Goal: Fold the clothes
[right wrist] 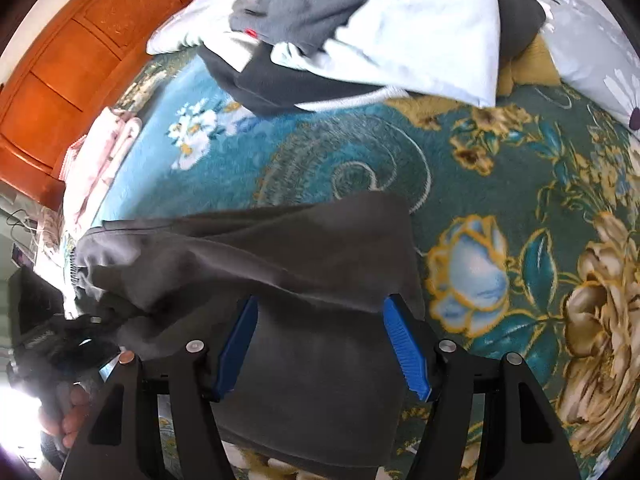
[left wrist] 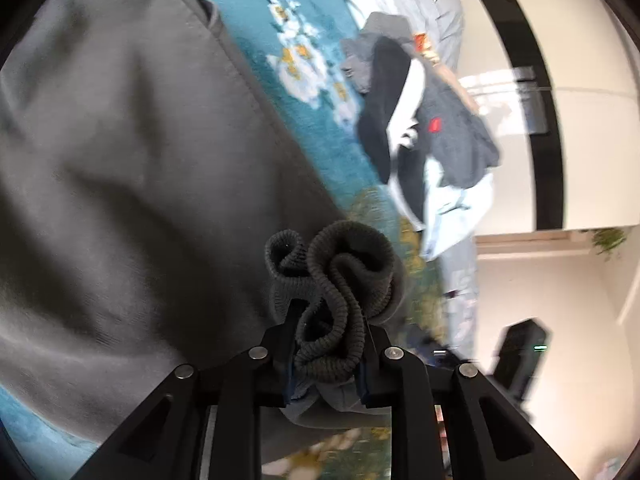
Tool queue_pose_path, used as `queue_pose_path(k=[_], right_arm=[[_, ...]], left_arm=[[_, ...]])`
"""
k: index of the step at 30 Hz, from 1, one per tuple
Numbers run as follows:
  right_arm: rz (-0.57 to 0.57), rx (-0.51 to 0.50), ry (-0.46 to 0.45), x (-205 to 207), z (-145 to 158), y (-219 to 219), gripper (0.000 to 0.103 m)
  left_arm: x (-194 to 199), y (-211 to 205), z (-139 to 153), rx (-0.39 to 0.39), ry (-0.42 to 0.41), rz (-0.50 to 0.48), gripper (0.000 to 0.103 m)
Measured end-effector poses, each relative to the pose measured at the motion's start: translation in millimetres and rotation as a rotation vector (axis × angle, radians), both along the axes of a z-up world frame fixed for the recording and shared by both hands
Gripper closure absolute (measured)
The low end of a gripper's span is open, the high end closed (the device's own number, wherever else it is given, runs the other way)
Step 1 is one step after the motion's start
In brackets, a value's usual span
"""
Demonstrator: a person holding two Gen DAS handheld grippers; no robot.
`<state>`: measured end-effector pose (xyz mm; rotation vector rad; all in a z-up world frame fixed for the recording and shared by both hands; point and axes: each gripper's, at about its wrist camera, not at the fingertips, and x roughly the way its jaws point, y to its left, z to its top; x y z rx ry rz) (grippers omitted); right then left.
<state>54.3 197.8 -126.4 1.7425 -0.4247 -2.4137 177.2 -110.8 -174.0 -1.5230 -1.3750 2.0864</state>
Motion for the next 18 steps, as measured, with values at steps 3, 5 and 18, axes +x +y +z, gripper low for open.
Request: queue_pose_path(k=[3,5,18], right_arm=[[0.056,-0.008,0.005,-0.5,-1.9,-10.7,0.036],[0.069,-0.008,-0.020,-0.1,-11.9,-14.8,0.036],[0.006,-0.051,-0.035,1.3,-18.5,-16.4,0.033]], left_arm=[[5.7,-13.5,-15.7,0.012,-0.053,0.038,0.075],[9.4,-21.0,-24.1,0.029,-0.078,0.066,0.074],[32.2,-39.7,26.9,0.014,0.049,0.103,0.049]])
